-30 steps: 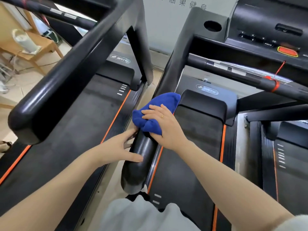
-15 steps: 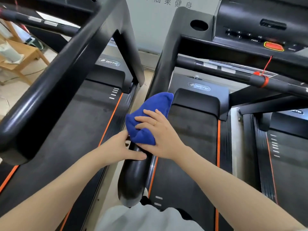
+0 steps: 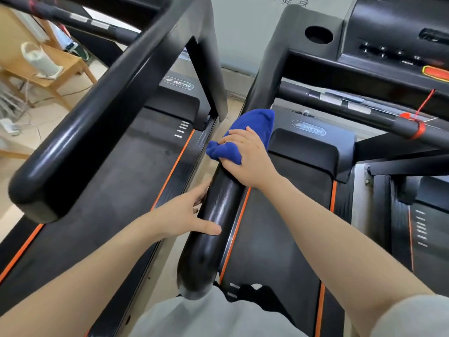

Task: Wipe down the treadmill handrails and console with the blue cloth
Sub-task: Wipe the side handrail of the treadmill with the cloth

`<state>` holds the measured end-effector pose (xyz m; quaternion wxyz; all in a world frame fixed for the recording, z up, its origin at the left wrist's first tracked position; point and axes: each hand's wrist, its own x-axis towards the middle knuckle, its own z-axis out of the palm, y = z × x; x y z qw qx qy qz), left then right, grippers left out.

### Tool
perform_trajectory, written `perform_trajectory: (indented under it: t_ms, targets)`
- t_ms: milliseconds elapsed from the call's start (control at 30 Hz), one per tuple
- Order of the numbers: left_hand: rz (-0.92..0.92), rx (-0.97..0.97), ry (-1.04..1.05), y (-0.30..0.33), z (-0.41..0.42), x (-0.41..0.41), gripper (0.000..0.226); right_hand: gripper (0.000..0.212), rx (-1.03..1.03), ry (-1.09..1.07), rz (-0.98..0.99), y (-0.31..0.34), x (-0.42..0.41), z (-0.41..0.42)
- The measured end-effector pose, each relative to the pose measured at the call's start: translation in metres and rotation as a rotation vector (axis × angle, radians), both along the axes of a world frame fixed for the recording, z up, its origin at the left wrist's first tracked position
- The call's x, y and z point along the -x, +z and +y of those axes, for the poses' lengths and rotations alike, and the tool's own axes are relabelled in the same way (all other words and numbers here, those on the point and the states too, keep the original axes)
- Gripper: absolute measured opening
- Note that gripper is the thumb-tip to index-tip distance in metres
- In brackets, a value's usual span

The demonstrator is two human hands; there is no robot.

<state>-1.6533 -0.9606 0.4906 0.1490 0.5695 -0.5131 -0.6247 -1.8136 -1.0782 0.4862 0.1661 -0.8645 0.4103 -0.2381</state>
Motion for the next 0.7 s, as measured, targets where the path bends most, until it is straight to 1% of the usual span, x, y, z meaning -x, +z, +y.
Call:
perform_trajectory:
  t_ms: [100,167,233,267,300,367,400,467,533,633,700]
  targets:
    - [-0.004,-0.031,0.009,-0.002,0.000,-0.001,0.114,0.052,-0.018,-0.062,0.047,0.001,-0.004,-0.009]
    - [0.002,-0.038,0.044,-0.004,0.003,-0.001,0.114,0.063,-0.044,-0.090,0.077,0.005,-0.008,-0.003]
    - [0.038,-0.024,0.084,-0.004,0.008,0.001,0.107,0.075,-0.060,-0.095,0.112,0.008,-0.010,0.014]
    - [0.057,-0.008,0.096,-0.004,0.010,0.002,0.101,0.078,-0.071,-0.087,0.112,0.008,-0.011,0.026]
    - [0.067,0.018,0.100,-0.004,0.011,0.002,0.089,0.077,-0.084,-0.071,0.103,0.009,-0.011,0.040]
    - [0.036,0.080,0.093,-0.005,0.013,0.001,0.056,0.071,-0.115,-0.040,0.080,0.008,-0.016,0.070]
    - [0.025,0.109,0.087,-0.005,0.013,0.000,0.047,0.067,-0.112,-0.042,0.085,0.006,-0.020,0.084]
    - [0.033,0.153,0.071,-0.006,0.014,-0.001,0.041,0.060,-0.038,-0.095,0.116,0.001,-0.029,0.106]
    - [0.061,0.172,0.067,-0.007,0.016,-0.001,0.042,0.056,0.016,-0.160,0.124,-0.002,-0.034,0.114]
    - [0.098,0.161,0.115,-0.007,0.017,-0.001,0.037,0.052,0.014,-0.163,0.107,-0.003,-0.034,0.102]
    - [0.076,0.150,0.103,-0.006,0.015,-0.002,0.038,0.050,0.054,-0.164,0.106,-0.004,-0.032,0.087]
